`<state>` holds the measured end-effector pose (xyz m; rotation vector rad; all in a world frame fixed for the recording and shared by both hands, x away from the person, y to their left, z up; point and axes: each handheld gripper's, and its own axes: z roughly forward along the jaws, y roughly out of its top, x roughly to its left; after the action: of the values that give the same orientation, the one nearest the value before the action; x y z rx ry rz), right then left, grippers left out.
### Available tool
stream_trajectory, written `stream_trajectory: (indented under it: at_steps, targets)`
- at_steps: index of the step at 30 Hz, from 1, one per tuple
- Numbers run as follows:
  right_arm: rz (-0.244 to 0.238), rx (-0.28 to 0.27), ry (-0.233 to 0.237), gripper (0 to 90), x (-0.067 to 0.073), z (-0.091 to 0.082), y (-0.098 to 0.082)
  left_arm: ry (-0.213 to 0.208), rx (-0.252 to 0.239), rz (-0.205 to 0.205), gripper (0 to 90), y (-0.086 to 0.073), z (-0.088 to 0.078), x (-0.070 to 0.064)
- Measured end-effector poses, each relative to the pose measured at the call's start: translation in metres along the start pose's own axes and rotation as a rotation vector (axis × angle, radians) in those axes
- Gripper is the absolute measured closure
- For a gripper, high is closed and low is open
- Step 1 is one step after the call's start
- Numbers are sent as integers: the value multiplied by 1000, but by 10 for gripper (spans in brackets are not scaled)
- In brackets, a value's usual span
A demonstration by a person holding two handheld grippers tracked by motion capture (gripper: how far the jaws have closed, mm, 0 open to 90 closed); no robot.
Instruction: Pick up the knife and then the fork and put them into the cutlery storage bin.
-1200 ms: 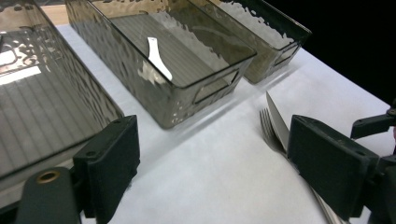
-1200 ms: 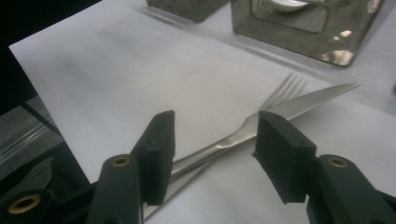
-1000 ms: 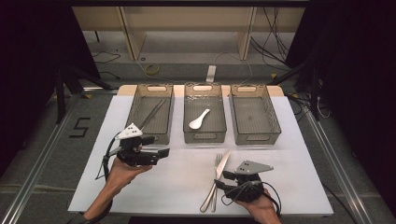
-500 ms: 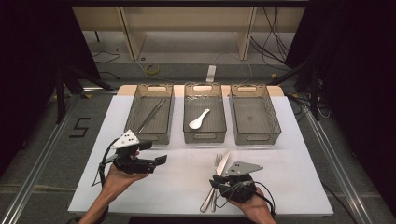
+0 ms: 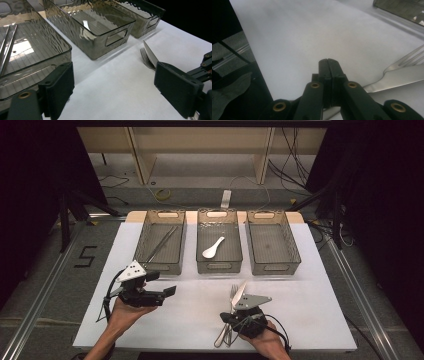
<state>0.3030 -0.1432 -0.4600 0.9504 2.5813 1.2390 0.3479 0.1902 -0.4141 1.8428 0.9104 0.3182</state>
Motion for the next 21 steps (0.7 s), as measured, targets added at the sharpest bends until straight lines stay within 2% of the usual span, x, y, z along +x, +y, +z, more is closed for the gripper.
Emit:
stream_trajectory:
  at_steps: [14, 21]
  targets:
    - [-42, 127, 31, 900, 13, 27, -2, 5, 21, 42, 160, -1, 2, -5]
    - [-55, 179, 38, 900, 14, 31, -6, 10, 22, 48, 160, -1, 2, -6]
